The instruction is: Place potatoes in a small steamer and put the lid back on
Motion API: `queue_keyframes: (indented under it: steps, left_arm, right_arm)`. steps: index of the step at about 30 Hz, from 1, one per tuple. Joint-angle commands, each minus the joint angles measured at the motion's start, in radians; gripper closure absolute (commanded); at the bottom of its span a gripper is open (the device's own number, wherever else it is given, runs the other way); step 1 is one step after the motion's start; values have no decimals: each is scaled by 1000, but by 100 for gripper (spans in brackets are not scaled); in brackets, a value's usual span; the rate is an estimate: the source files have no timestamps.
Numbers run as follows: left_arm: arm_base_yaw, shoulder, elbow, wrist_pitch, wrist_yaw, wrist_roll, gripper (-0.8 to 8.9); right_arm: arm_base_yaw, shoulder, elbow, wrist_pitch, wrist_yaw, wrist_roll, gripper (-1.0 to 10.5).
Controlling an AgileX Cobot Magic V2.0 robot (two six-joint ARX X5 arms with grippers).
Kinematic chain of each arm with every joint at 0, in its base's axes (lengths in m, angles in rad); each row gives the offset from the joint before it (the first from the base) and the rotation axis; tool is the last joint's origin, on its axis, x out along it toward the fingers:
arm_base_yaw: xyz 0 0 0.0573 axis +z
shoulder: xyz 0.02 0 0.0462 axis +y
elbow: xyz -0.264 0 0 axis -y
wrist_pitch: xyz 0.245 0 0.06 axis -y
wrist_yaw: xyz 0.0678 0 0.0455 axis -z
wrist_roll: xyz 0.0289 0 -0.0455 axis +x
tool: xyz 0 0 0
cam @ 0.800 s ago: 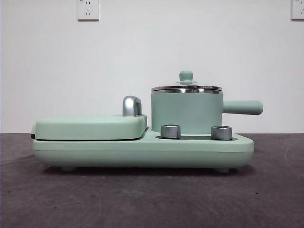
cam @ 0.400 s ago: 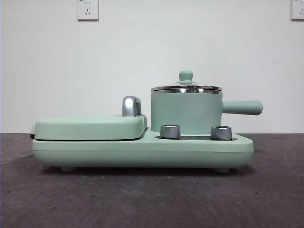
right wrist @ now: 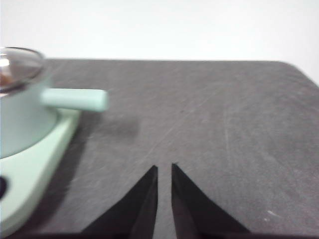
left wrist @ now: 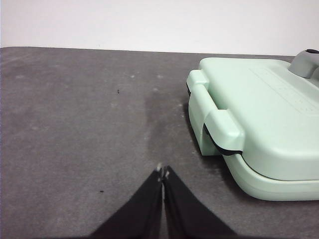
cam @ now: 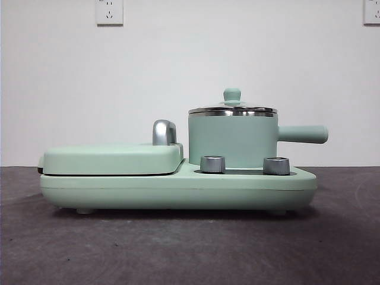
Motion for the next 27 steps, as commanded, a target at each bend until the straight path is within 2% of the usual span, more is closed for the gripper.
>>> queue_keyframes:
  steps: [1, 8, 13, 27]
  left_arm:
    - [0, -1, -13, -3, 4, 6, 807]
    - [0, -1, -13, -3, 4, 6, 807]
    - [0, -1, -13, -3, 4, 6, 807]
    - [0, -1, -13, -3, 4, 6, 807]
  right_arm:
    - [-23, -63, -122, 134, 0, -8, 905]
    - [-24, -170, -252, 148, -27, 19, 905]
    - [-24, -181, -252, 68, -26, 19, 905]
    - [-24, -181, -252, 92, -23, 15, 905]
